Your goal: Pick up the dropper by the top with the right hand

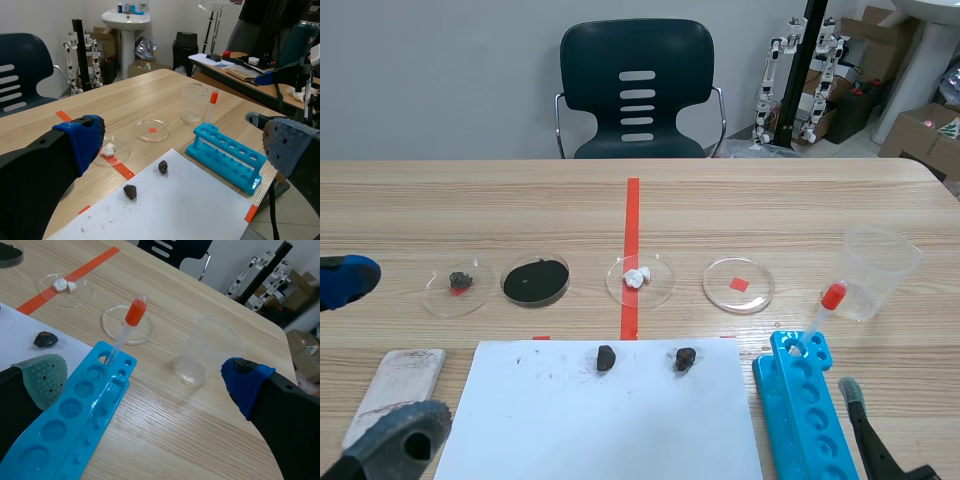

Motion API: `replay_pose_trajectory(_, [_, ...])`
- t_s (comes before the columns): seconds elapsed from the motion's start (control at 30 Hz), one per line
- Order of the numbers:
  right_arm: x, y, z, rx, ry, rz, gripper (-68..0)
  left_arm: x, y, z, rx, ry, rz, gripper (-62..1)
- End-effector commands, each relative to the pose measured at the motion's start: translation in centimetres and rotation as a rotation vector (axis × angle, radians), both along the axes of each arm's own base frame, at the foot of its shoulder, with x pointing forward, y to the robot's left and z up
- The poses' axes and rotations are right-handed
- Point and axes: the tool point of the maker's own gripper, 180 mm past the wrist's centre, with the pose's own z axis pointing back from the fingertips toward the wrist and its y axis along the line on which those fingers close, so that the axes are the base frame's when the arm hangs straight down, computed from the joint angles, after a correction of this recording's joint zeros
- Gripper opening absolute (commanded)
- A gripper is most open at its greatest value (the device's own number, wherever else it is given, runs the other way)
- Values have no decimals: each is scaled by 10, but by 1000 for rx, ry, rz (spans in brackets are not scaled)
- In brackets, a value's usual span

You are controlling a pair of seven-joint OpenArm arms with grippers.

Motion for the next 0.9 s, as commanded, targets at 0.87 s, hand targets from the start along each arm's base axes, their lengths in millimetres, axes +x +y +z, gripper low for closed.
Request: replay_pose_trajectory(0.87, [72, 6, -4, 52, -21, 106, -25, 0, -1, 6, -28, -14, 6, 14])
